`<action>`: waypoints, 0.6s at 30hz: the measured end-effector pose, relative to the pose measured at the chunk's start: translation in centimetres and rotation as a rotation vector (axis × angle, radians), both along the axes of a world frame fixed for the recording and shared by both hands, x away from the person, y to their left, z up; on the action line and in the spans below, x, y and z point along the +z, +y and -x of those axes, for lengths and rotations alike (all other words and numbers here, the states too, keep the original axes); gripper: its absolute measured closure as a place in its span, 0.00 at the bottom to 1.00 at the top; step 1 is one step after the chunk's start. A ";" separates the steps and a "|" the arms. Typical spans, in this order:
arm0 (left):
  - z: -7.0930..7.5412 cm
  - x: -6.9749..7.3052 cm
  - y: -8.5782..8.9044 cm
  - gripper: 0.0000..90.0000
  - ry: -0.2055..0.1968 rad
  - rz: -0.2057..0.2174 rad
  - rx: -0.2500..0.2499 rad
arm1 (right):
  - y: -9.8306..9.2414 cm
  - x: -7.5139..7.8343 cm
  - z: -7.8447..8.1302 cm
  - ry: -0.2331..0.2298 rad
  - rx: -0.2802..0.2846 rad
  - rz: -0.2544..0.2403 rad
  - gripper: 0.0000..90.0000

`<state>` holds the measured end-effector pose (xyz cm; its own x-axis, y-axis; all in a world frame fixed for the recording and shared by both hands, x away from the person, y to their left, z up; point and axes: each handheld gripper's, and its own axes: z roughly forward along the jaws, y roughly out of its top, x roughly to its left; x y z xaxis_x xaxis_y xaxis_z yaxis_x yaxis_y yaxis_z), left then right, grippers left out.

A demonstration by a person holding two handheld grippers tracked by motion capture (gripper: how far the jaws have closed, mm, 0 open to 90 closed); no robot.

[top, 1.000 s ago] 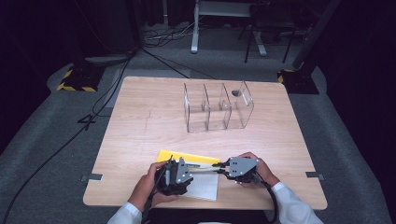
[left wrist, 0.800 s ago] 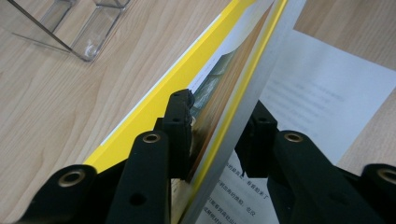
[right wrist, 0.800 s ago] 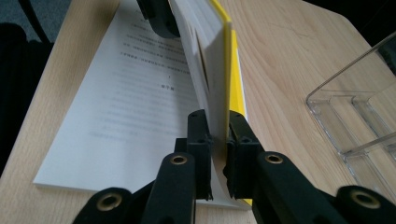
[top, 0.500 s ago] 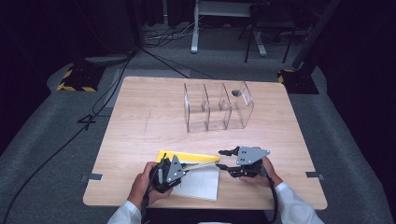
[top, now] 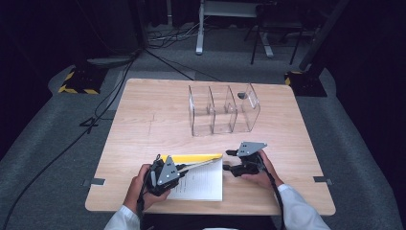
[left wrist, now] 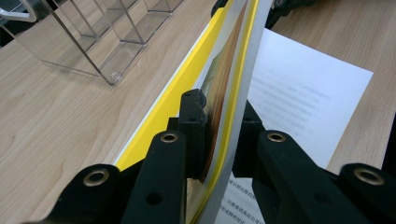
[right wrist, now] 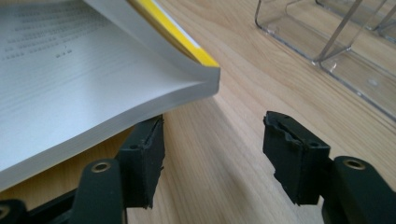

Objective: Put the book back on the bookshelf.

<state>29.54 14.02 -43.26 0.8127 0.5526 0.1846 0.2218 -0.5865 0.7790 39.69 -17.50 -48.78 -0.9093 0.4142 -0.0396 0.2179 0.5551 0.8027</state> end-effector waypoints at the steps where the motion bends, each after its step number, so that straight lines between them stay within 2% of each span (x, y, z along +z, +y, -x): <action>1: 0.0 0.0 0.0 0.87 0.000 0.000 0.000 | 0.0 0.0 0.0 0.000 0.000 0.000 0.44; 3: -0.1 0.0 0.3 0.87 0.006 0.024 0.005 | 0.1 0.3 0.2 -0.025 -0.004 -0.016 0.46; 4: -0.1 0.1 0.5 0.87 0.005 0.030 0.005 | 0.0 0.4 0.3 -0.019 -0.009 -0.037 0.48; 9: -0.1 0.5 0.2 0.88 0.004 0.085 -0.019 | -1.1 2.0 0.7 -0.065 -0.037 -0.156 0.53; 11: -0.2 0.6 -0.2 0.89 0.009 0.101 -0.041 | -1.7 2.7 0.6 -0.059 -0.051 -0.199 0.54; 12: -0.3 0.6 -0.4 0.89 0.011 0.104 -0.052 | -2.1 3.0 0.6 -0.053 -0.047 -0.227 0.54; 15: -0.4 0.7 -1.4 0.88 0.006 0.086 -0.087 | -2.6 3.7 0.6 -0.052 -0.045 -0.266 0.55; 17: -0.6 0.6 -1.6 0.88 0.012 0.105 -0.104 | -2.9 4.0 0.6 -0.074 -0.040 -0.285 0.56; 18: -0.6 0.6 -1.7 0.88 0.015 0.113 -0.105 | -2.9 4.3 0.6 -0.068 -0.032 -0.296 0.56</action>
